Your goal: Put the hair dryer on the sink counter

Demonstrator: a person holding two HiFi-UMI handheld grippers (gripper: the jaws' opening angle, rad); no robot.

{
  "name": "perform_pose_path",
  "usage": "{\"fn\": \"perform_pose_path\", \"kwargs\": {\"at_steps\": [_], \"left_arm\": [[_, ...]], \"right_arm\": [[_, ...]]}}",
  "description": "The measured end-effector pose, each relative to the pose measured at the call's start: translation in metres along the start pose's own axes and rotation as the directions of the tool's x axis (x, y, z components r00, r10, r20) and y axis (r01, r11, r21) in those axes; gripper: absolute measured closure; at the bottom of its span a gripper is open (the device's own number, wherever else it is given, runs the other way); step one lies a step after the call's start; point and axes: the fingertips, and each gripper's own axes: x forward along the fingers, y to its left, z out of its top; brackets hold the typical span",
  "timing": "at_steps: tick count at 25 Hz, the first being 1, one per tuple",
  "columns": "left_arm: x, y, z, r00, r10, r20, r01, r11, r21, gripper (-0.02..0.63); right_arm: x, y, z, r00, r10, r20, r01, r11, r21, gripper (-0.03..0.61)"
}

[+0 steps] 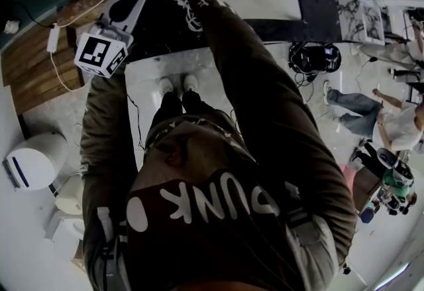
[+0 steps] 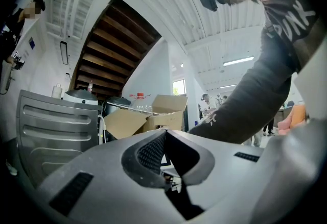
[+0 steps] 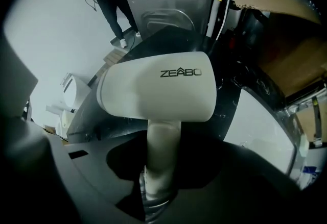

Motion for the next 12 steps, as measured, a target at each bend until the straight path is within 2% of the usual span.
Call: {"fn": "perform_pose_path", "kwargs": {"at_steps": [4,7,12], "left_arm": [[0.003,-0.002,-0.002,1.000,-0.007,-0.002,0.007,1.000,0.000,0.612],[0.005,-0.005,0.000,1.000,-0.015,-0.003,0.015,1.000,0.003,0.612],[0.011,-0.010,0.003,1.000,-0.029,-0.005,0.029,1.000,0.012,0.612]], "right_arm": [[-0.001,0.000,0.001,1.000,0.009,0.029,-0.008,1.000,-0.021,0.422],[-0.003,0.004,0.001,0.996,0.047,0.072,-0.045,0.999,-0.028,0.408],[-0.014,0.008,-0.001,0.983,0.124,0.135,-0.119,0.992,-0.041,0.320]]}}
